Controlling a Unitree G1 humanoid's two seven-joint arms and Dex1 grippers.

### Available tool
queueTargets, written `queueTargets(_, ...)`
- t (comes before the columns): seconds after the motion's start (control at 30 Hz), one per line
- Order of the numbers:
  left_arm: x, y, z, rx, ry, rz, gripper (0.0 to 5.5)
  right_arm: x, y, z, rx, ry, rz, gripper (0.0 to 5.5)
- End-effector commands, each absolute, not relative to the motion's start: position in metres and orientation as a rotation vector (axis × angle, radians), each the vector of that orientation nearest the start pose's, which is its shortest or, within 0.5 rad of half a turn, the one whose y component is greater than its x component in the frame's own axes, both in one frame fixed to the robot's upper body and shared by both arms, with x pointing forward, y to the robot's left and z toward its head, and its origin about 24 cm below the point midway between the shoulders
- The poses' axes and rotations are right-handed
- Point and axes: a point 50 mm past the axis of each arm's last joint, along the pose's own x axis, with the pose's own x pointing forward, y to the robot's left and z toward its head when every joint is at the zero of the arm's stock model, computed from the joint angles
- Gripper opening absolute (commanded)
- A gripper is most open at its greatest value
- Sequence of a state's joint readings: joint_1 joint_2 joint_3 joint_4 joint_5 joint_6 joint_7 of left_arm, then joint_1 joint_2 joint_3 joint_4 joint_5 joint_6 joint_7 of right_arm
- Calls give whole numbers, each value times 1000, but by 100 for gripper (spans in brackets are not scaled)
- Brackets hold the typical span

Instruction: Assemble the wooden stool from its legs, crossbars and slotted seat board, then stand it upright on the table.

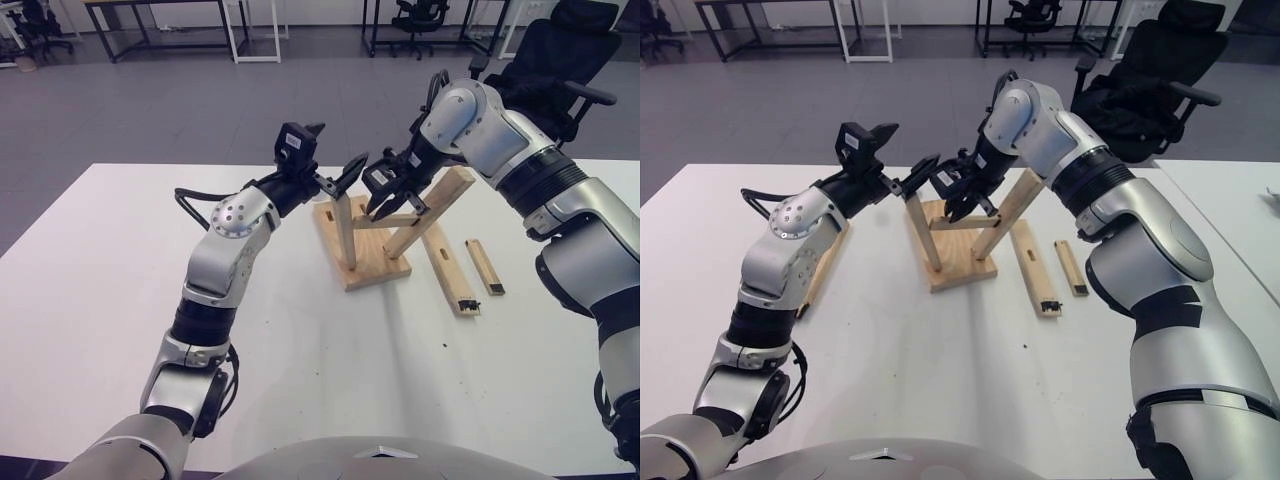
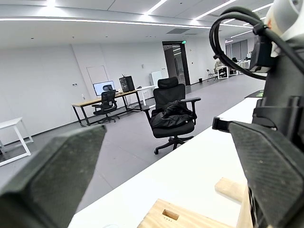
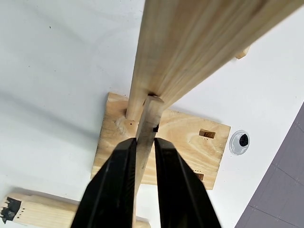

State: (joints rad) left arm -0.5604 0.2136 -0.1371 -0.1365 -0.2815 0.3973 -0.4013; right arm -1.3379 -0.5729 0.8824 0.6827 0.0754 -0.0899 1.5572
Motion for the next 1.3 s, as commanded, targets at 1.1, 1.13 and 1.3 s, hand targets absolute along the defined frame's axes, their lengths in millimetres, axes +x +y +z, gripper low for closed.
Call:
queueTargets(1.1,311,80,166,13,-135,-666,473,378,-102,266,-1254,318,1533,294)
queueTargets(1.13,310,81,166,9,-137,-659,473,377,-103,279,-1219,251,1511,294)
queueTargets(1.3,306,85,165,12,-125,-624,473,370,-134,304,-1099,14,1279,294)
